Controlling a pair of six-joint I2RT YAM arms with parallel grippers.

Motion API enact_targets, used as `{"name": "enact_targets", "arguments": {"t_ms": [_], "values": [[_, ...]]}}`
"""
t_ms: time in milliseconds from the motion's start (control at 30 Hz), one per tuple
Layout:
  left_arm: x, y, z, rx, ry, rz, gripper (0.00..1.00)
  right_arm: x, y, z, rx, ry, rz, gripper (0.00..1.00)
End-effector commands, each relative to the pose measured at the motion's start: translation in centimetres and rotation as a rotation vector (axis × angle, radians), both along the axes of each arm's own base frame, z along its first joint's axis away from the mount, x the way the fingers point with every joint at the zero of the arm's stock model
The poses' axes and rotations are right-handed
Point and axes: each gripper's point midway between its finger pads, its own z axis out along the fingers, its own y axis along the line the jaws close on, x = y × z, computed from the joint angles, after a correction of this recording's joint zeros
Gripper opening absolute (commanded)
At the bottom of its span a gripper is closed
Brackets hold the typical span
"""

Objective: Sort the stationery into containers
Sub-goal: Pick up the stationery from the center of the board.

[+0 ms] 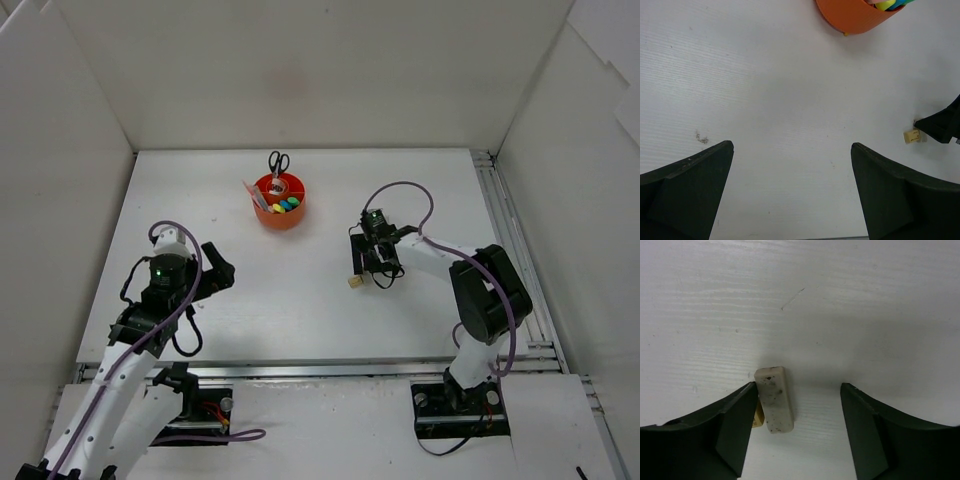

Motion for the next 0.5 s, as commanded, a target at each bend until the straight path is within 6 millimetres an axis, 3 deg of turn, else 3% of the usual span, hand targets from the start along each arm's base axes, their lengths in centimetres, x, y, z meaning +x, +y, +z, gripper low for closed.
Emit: {"name": "enact_targets", "arguments": {"t_ms": [0,67,167,300,467], "values": [[1.1,-0.2,1.1,0.009,-0.048,-0.012,0.99,1.1,1.3,0.8,0.053,-0.006,0.015,0.6],[1.2,-0.2,1.0,0.014,-0.043,-0.012,1.0,0.9,1.9,0.6,0.075,0.013,0.031,0.5],[1.3,-0.2,1.1,0.015,-0.048,-0.009,1.0,0.4,2.0,0.0,0.085,0.037,0.034,0.24],[1.4,-0.1,1.3,0.019,-0.055,-0.005,1.0,0.3,1.5,0.5,0.07,0.016,0.03,0.08],[1.8,-0.1,1.6,0.026,-0.07,-0.01,0.99,4.2,3.9,6.1,0.133,-0.154,0.122,0.01]]}}
